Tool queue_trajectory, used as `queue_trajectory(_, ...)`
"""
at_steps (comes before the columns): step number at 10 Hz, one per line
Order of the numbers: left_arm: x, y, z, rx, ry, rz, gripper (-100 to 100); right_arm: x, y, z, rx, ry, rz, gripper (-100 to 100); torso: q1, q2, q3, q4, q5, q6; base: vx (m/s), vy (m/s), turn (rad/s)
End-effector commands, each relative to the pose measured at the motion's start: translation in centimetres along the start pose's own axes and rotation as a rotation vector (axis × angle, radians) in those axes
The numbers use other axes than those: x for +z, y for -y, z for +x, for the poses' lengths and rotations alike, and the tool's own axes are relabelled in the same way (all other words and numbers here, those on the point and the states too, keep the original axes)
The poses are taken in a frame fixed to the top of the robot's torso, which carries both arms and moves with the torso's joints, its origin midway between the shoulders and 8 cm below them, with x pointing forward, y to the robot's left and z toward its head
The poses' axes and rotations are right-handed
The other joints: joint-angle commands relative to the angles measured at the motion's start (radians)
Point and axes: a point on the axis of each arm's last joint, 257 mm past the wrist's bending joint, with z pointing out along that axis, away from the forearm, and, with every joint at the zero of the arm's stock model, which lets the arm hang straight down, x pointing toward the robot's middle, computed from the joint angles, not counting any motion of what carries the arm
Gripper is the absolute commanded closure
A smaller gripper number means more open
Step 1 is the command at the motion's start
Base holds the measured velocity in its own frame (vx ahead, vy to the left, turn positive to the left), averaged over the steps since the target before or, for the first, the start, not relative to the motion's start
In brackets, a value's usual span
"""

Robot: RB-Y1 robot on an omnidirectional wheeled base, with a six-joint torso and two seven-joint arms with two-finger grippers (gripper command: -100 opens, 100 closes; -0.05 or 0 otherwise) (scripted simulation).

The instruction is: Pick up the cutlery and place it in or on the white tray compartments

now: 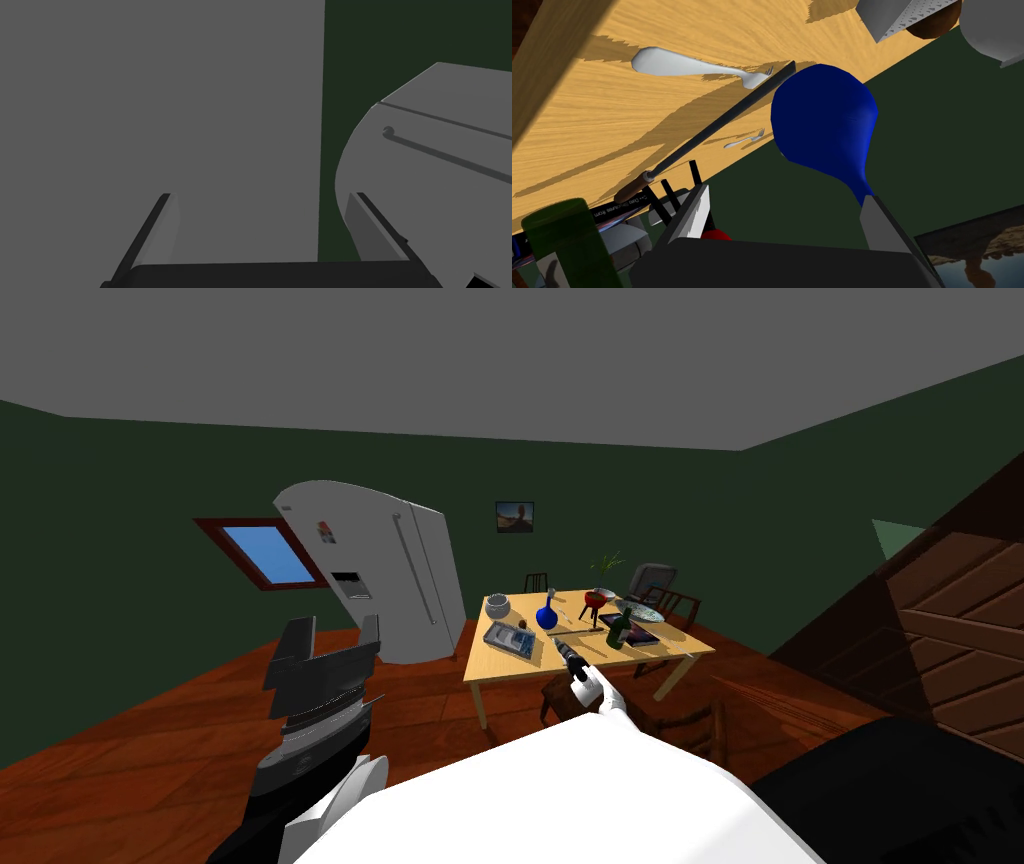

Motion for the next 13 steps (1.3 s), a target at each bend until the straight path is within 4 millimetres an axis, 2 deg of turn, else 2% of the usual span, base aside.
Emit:
queue_trajectory(1,0.0,0.0,0.0,0.0,0.0,0.0,0,0.6,0.9,0.3,-0.065,-0.005,0.037,-100,0.0,0.0,0.0,0.0,0.0,0.0,0.026,-0.019,0.096)
queue_trajectory(4,0.0,0.0,0.0,0.0,0.0,0.0,0,1.1,3.2,1.4,-0.125,-0.034,0.096,-100,0.0,-0.001,0.0,0.0,0.0,0.0,0.024,-0.016,0.063)
queue_trajectory(8,0.0,0.0,0.0,0.0,0.0,0.0,0,2.1,5.9,1.6,-0.288,-0.064,0.188,-100,0.0,-0.001,-0.001,0.0,0.0,0.0,0.031,-0.015,0.092)
queue_trajectory(9,0.0,0.0,0.0,0.0,0.0,0.0,0,1.9,6.9,2.3,-0.291,-0.081,0.204,-100,0.0,-0.002,-0.001,0.0,0.0,0.0,0.035,-0.018,0.033)
queue_trajectory(11,0.0,0.0,0.0,0.0,0.0,0.0,0,2.1,8.0,2.5,-0.342,-0.097,0.236,-100,0.0,-0.001,-0.001,0.0,0.0,0.0,0.03,-0.008,0.055)
queue_trajectory(13,0.0,0.0,0.0,0.0,0.0,0.0,0,2.2,9.9,2.8,-0.437,-0.128,0.29,-100,0.001,-0.001,-0.001,0.0,0.0,0.0,0.039,-0.004,0.086)
